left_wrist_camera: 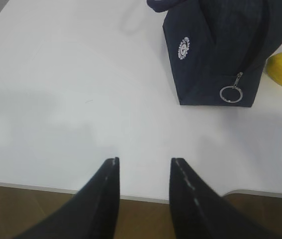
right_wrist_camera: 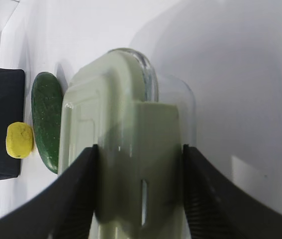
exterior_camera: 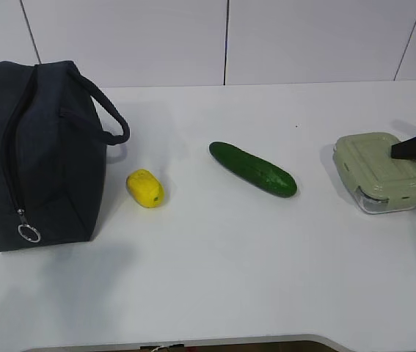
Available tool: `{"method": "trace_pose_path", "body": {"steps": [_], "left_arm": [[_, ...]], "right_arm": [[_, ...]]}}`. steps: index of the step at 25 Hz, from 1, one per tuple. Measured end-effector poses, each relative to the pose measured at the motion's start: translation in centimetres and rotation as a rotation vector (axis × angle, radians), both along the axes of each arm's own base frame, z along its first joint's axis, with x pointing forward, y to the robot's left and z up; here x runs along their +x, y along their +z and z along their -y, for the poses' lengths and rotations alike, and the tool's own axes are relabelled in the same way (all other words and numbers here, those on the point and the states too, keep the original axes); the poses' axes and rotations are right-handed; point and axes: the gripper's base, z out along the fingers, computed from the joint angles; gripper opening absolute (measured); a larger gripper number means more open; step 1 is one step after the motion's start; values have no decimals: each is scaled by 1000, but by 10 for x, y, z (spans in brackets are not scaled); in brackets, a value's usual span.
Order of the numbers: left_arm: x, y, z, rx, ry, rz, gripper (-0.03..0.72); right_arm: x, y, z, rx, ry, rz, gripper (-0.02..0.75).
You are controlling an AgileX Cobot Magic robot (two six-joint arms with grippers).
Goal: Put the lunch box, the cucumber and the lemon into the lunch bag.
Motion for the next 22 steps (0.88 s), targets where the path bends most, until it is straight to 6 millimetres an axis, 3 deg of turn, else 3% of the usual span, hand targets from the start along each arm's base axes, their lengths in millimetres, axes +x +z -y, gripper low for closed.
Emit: {"method": "trace_pose_path", "body": {"steps": [22], "left_arm": [[3,0,0,0,0,-17,242]], "right_arm": [[0,0,0,30,-33,-48,375]]}}
